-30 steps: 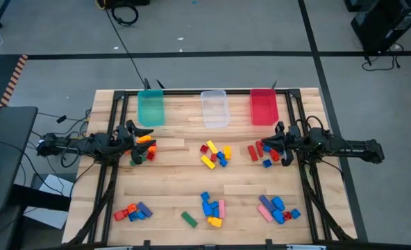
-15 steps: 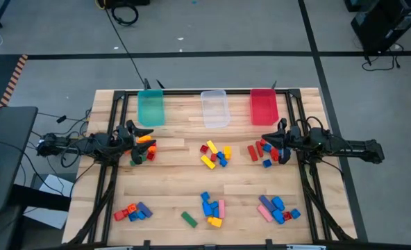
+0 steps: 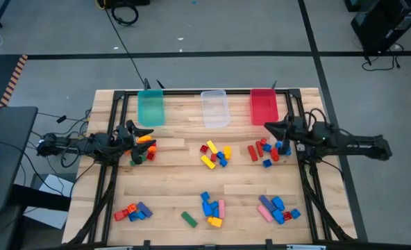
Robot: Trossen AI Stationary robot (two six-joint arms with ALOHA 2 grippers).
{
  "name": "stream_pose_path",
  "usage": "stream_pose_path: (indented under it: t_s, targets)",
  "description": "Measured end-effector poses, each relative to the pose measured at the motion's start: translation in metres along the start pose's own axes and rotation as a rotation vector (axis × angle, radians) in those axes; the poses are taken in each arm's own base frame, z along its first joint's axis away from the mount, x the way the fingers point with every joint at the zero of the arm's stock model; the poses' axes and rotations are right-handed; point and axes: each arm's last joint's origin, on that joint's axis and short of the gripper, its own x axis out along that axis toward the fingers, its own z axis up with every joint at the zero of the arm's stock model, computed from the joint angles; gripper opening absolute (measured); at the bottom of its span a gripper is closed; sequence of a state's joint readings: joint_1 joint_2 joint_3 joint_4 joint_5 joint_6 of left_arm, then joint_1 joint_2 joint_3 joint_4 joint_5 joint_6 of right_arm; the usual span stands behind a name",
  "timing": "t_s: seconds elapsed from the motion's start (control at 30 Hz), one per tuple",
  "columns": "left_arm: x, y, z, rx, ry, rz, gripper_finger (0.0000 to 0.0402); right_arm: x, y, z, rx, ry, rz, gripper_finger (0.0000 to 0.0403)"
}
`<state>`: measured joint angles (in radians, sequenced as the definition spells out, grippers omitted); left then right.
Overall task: Sort blocks by size
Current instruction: Put the red block into the red bin
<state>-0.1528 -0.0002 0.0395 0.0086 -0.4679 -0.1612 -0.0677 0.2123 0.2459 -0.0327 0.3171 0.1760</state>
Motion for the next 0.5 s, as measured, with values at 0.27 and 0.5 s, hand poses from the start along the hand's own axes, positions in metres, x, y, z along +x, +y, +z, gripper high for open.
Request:
stream_pose_path:
  t_s: [0.27,0.5]
  targets:
    - [0.000,0.000,0.000,0.000,0.000,0.000,0.0245,0.028,0.016,0.058,0.048,0.241,-0.182,0.0116]
    - [0.000,0.000,0.000,0.000,0.000,0.000,0.0245,0.057,0.031,0.090,0.174,0.427,-0.298,0.0118]
